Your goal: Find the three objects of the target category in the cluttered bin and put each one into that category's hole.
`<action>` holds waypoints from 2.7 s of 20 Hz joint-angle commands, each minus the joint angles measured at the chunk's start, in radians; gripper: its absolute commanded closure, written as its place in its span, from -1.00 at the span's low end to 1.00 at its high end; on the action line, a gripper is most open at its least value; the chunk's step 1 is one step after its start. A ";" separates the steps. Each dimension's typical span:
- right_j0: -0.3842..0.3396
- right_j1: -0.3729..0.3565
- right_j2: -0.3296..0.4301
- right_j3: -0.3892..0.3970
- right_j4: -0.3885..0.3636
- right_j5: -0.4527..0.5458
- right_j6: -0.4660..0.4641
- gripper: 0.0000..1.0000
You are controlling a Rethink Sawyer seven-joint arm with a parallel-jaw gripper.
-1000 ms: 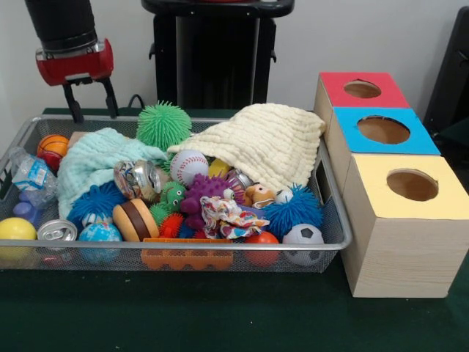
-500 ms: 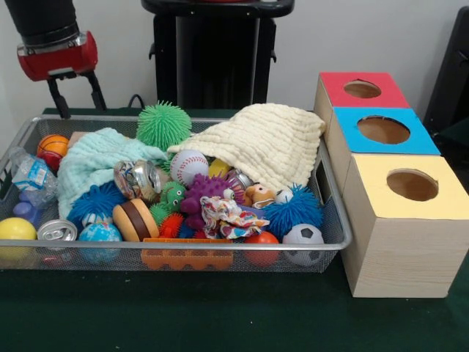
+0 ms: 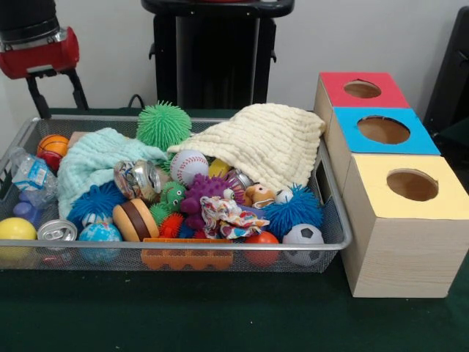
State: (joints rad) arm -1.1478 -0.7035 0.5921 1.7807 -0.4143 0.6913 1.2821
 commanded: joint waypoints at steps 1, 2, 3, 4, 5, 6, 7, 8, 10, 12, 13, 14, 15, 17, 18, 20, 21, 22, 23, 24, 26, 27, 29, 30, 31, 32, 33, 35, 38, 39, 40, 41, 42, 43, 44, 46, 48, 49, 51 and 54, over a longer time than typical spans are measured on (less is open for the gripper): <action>0.013 0.064 0.062 -0.150 -0.063 0.049 -0.170 -1.00; 0.015 0.068 0.061 -0.155 -0.069 0.048 -0.171 -1.00; 0.019 0.078 0.058 -0.165 -0.072 0.046 -0.168 -1.00; 0.024 0.088 0.055 -0.176 -0.075 0.045 -0.164 -1.00; 0.027 0.100 0.056 -0.187 -0.077 0.045 -0.166 -1.00; 0.030 0.112 0.056 -0.198 -0.079 0.046 -0.169 -1.00; 0.030 0.118 0.059 -0.206 -0.081 0.043 -0.171 -1.00; 0.031 0.125 0.062 -0.213 -0.084 0.040 -0.174 -1.00; 0.030 0.136 0.068 -0.227 -0.086 0.037 -0.177 -1.00; 0.031 0.150 0.071 -0.233 -0.092 0.029 -0.177 -1.00; 0.031 0.162 0.074 -0.235 -0.093 0.027 -0.179 -1.00; 0.031 0.167 0.075 -0.237 -0.095 0.025 -0.178 -1.00; 0.031 0.171 0.075 -0.235 -0.097 0.022 -0.176 -1.00; 0.032 0.177 0.076 -0.234 -0.101 0.019 -0.174 -1.00; 0.032 0.181 0.076 -0.235 -0.102 0.018 -0.173 -1.00; 0.030 0.185 0.077 -0.232 -0.103 0.015 -0.171 -1.00; 0.030 0.190 0.076 -0.232 -0.106 0.012 -0.168 -1.00; 0.028 0.192 0.077 -0.230 -0.107 0.009 -0.168 -1.00; 0.028 0.202 0.075 -0.233 -0.109 0.006 -0.167 -1.00; 0.029 0.207 0.076 -0.236 -0.110 0.005 -0.168 -1.00; 0.032 0.217 0.073 -0.242 -0.117 0.003 -0.166 -1.00; 0.033 0.230 0.075 -0.249 -0.121 0.003 -0.172 -1.00; 0.036 0.251 0.077 -0.264 -0.131 0.010 -0.183 -1.00; 0.036 0.259 0.077 -0.267 -0.137 0.008 -0.186 -1.00; 0.036 0.267 0.078 -0.272 -0.143 0.004 -0.188 -1.00; 0.035 0.275 0.078 -0.277 -0.150 0.001 -0.191 -1.00; 0.035 0.289 0.080 -0.287 -0.155 0.004 -0.199 -1.00; 0.037 0.307 0.082 -0.302 -0.165 0.008 -0.208 -1.00; 0.038 0.331 0.087 -0.321 -0.176 0.013 -0.218 -1.00; 0.038 0.337 0.087 -0.325 -0.181 0.012 -0.219 -1.00; 0.035 0.337 0.090 -0.323 -0.184 0.011 -0.220 -1.00; 0.035 0.342 0.092 -0.326 -0.187 0.012 -0.221 -1.00; 0.034 0.346 0.094 -0.328 -0.189 0.012 -0.223 -1.00; 0.033 0.351 0.095 -0.330 -0.192 0.009 -0.224 -1.00; 0.034 0.356 0.095 -0.333 -0.194 0.009 -0.222 -1.00; 0.032 0.363 0.097 -0.336 -0.198 0.008 -0.224 -1.00; 0.031 0.368 0.099 -0.341 -0.199 0.010 -0.227 -1.00; 0.031 0.370 0.100 -0.345 -0.200 0.014 -0.230 -1.00; 0.031 0.375 0.103 -0.353 -0.199 0.022 -0.236 -1.00; 0.030 0.385 0.106 -0.363 -0.199 0.031 -0.245 -1.00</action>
State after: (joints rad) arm -1.1315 -0.3719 0.6483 1.4977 -0.5495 0.6915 1.2819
